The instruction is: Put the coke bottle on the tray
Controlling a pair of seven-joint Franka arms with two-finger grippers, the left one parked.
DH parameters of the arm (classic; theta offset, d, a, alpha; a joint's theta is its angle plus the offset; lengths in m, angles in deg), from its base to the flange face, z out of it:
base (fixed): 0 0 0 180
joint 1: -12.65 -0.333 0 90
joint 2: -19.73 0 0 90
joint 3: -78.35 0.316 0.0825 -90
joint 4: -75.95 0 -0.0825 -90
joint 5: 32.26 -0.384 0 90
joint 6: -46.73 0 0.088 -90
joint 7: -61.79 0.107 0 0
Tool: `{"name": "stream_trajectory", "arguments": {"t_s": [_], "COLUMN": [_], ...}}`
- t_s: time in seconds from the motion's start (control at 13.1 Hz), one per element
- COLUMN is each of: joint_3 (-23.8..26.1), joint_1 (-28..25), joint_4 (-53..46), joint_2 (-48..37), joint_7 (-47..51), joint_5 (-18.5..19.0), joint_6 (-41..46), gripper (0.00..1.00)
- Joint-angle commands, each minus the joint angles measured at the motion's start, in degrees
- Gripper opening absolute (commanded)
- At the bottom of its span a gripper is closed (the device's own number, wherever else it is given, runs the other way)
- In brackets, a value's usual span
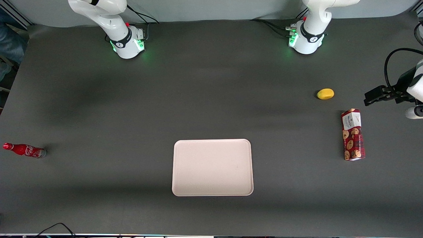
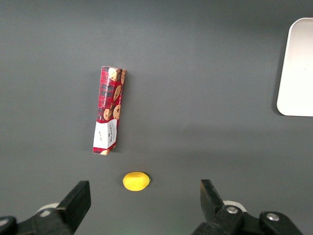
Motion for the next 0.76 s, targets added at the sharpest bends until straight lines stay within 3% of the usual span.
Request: {"name": "stream_trajectory", "arguments": {"t_s": [0.0,0.31,0.46,0.69], "joint_3": [-0.7,-0.7,-0.6,-0.4], "joint_1": [1.1,2.1,1.8,1.4], "joint_4": [-2.0,-1.8,-1.9,-2.0], "joint_2": [3.9,8.9,10.9,12.5], "joint_7": [-2.4,-5.7,-5.7,-5.6], "joint_5": [-6.6,-15.0,-17.3,-17.6], "joint_6": [-1.7,-3.3,-4.1,-6.1], "gripper": [1.0,1.0,1.0,1.0]}}
